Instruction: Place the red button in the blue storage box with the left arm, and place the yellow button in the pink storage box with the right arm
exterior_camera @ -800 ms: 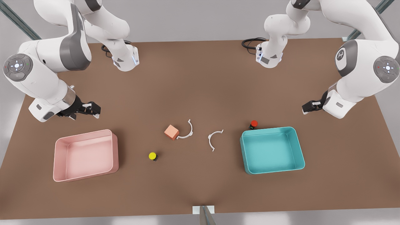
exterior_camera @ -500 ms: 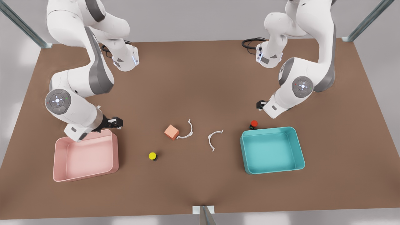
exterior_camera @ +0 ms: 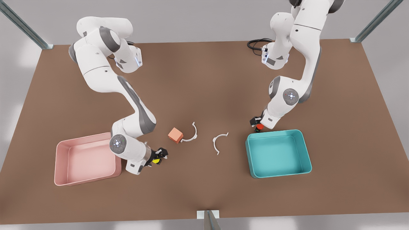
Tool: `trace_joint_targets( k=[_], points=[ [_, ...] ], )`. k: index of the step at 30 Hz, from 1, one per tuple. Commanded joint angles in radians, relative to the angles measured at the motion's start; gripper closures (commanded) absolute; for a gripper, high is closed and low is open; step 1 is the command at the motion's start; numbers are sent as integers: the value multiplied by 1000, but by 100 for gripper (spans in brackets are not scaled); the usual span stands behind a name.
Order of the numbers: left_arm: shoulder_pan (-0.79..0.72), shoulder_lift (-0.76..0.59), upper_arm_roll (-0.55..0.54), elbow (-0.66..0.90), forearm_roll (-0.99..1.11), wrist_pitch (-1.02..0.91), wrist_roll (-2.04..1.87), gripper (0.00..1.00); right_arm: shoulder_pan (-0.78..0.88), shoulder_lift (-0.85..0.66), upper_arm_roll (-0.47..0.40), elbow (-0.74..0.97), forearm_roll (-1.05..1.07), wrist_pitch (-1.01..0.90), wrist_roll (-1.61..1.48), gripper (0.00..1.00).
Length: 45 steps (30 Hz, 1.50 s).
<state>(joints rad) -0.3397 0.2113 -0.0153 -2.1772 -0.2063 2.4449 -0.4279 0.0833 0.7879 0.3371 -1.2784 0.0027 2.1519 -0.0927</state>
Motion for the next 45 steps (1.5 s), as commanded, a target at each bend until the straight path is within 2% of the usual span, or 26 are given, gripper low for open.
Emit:
trace_joint_targets(
  k=[1, 9, 15, 22, 23, 26, 27, 34, 38, 39, 41, 42, 43, 45],
  points=[
    [-1, 3, 0, -4, -11, 115, -167, 0, -10, 2, 0, -27, 48, 89, -550, 0],
    [-2, 40, 0, -72, -10, 146, -108, 0, -45, 40, -36, -48, 14, 83, -1001, 0],
    [-2, 146, 0, -61, -7, 227, -97, 0, -30, 48, -35, -113, 11, 89, -967, 0],
    [-2, 203, 0, -61, -10, 275, -97, 0, -46, 62, -33, -147, 13, 100, -957, 0],
    [-2, 204, 0, -64, -10, 283, -97, 1, -45, 70, -33, -147, 13, 112, -984, 0],
    [-2, 204, 0, -64, -10, 283, -97, 27, -43, 82, -32, -147, 11, 135, -1001, 0],
    [-2, 209, 0, -64, -10, 283, -97, 29, -45, 88, -32, -147, 11, 140, -1021, 0],
    [-2, 206, 0, -64, -10, 281, -97, 39, -43, 113, -20, -144, 16, 184, -1046, 0],
    [-4, 131, 0, -141, -10, 275, -97, 39, -39, 114, -20, -144, 17, 207, -1046, 0],
    [-4, 120, 0, -151, -10, 275, -97, 42, -39, 116, -20, -145, 19, 209, -1044, 10],
    [-15, 102, 0, -159, -10, 270, -100, 45, -37, 116, -20, -145, 19, 206, -1036, 51],
    [-16, 68, 0, -171, -10, 249, -101, 45, -37, 116, -20, -145, 19, 206, -1035, 60],
    [-16, 28, 0, -171, -10, 192, -100, 45, -37, 116, -20, -145, 19, 204, -1035, 60],
    [-16, -59, 1, -171, -5, 89, -92, 45, -36, 116, -20, -145, 17, 204, -1035, 67]
  ],
)
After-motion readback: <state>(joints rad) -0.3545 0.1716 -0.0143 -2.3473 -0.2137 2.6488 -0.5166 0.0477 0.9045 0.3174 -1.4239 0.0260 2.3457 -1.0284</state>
